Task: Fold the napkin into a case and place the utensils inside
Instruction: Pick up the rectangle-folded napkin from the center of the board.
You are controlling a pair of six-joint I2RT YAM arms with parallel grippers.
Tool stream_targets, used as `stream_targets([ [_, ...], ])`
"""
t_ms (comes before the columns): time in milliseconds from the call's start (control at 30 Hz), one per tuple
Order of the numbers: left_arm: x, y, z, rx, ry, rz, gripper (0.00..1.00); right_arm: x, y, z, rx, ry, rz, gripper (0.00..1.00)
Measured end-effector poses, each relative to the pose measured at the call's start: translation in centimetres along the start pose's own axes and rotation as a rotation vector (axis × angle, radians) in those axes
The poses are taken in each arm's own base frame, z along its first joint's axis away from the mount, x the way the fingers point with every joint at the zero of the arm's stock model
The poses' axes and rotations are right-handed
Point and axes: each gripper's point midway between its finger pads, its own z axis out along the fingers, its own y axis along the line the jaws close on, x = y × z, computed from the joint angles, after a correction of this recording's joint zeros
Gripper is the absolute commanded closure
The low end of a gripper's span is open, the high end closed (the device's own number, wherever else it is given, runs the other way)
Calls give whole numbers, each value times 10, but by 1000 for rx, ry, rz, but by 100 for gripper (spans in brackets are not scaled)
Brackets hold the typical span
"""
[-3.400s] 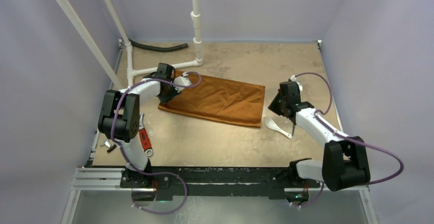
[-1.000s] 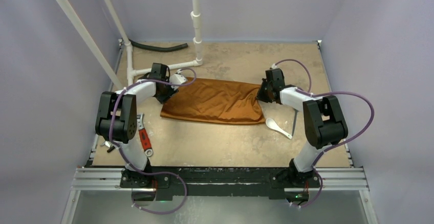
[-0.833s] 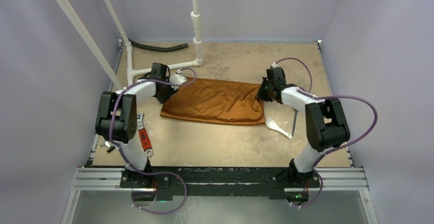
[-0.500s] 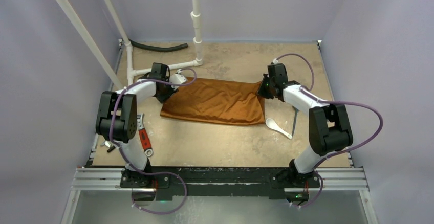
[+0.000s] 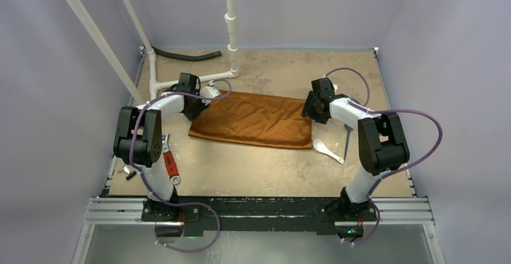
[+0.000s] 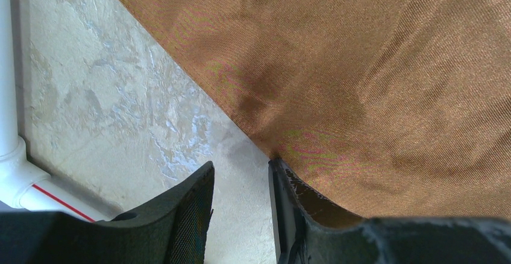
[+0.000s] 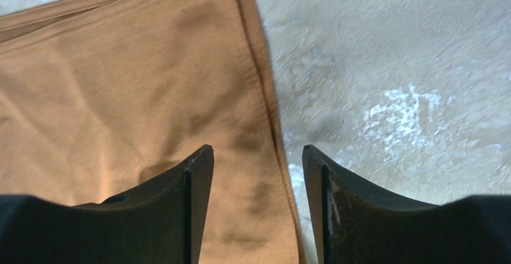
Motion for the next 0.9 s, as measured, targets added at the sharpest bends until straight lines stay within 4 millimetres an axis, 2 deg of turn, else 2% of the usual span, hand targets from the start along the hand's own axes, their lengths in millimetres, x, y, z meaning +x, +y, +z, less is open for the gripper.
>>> stream_targets([
  [133,0,0,0,2,2,0,61,-3,-9,14,66,-4,-13,38],
  [267,0,0,0,3,3,0,61,-12,-5,21,67,-25,-14,45],
  [567,-1,0,0,13,4,18,60,-18,10,30,78,-52,-52,40],
  [833,-2,-2,0,30,-8,22,60,-17,13,36,142,-64,-92,67],
  [900,-3,-3,0,35,-11,24,60,-18,23,39,136,-69,-100,76],
])
